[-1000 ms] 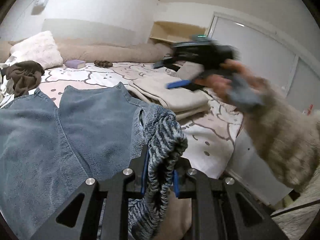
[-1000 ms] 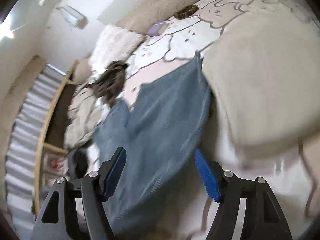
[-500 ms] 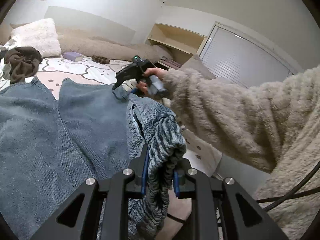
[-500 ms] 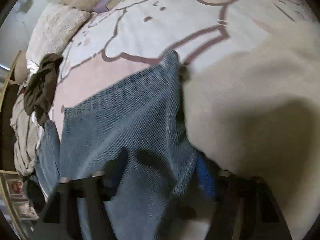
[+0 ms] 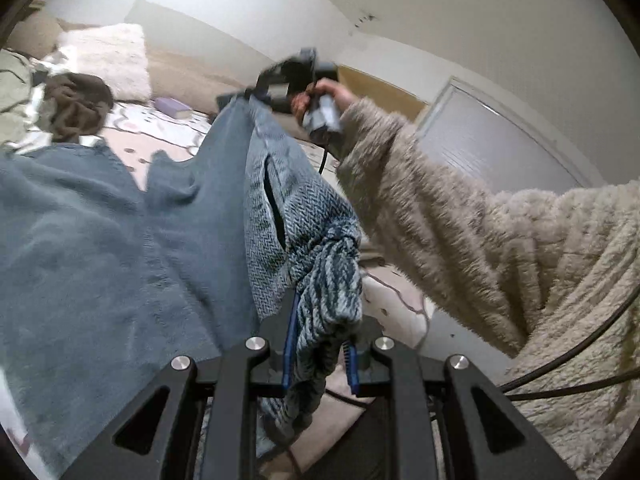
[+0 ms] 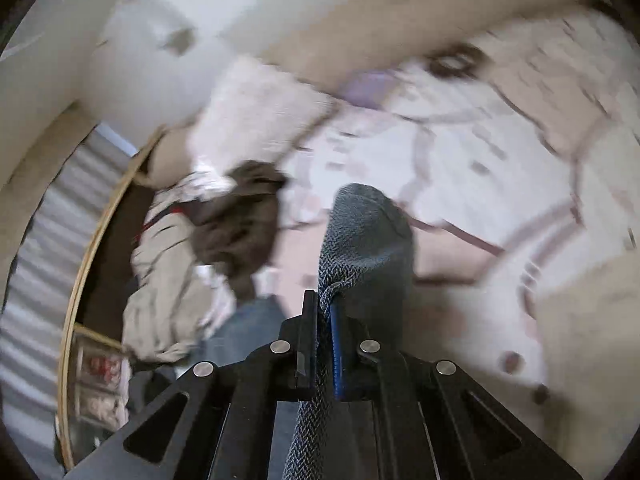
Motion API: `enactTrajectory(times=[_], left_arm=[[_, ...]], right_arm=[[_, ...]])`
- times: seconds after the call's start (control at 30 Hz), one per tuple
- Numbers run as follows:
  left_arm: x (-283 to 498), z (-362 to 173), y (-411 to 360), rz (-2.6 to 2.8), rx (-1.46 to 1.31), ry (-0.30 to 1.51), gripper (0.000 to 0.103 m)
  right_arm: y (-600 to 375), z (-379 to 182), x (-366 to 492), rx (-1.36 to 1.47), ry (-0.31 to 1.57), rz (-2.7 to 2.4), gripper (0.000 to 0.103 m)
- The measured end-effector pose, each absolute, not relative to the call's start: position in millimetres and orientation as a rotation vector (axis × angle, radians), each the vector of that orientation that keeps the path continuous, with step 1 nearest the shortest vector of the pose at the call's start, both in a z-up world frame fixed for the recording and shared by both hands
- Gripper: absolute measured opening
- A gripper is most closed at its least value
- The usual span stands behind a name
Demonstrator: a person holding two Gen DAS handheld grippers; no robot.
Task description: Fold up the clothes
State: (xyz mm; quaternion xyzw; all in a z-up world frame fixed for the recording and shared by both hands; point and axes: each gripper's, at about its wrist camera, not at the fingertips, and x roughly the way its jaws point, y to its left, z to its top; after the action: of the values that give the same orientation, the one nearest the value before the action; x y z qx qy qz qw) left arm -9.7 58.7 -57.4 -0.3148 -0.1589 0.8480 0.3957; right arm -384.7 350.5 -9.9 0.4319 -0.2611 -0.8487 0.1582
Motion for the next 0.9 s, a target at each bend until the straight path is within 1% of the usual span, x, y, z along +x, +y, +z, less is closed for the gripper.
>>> enactTrajectory(times=[0.1,0.2,0.3,0.37,0.47,0.53,0.6,0.7,0.8,0.9], left_arm=[[5.0,-53.9,50.0,2.228,-0.847,-0.334,0.018],[22.9,-51.7,29.0,2.264,-0.858,-0.362,0.018],[39.2,-60.9,2.2,2.285,-0.899,-0.423,0.018],[47.4,-75.3,-16.1,2.270,-0.953,-0.506,0.018],[48.9,-112.5,-34.3,2.209,-1.096,-0.649,0.018],[48.2,-134.0,-42.9,2.208,-1.167,-0.716,0.018],[48.1,-144.0,-50.0,2.190,-1.181,-0.773,0.018],[49.6,-149.1,-54.7,2.164,-1.179,-0.807,0.018],[50.3,-154.2,-57.8,2.133,-1.189,-0.844,0.018],[49.6,-158.3,-61.2,2.101,-1.192,-0.891,0.019]], right_arm=[[291.5,16.5,-389.8,1.180,-0.660,-2.381,0.007],[220.0,21.8,-393.2,1.158,-0.605,-2.295,0.007],[142.7,10.8,-389.8,1.161,-0.546,-2.197,0.007],[92.3,-9.0,-388.8,1.189,-0.510,-2.142,0.006],[17.0,-58.6,-398.4,1.321,-0.422,-2.083,0.006],[-21.9,-98.3,-403.1,1.420,-0.345,-2.074,0.006],[-51.2,-145.1,-404.8,1.529,-0.300,-2.051,0.006],[-67.3,-194.2,-400.2,1.631,-0.305,-2.007,0.006],[-61.2,-194.2,-398.9,1.625,-0.392,-2.015,0.007],[-48.8,-177.9,-405.7,1.641,-0.526,-1.896,0.007]])
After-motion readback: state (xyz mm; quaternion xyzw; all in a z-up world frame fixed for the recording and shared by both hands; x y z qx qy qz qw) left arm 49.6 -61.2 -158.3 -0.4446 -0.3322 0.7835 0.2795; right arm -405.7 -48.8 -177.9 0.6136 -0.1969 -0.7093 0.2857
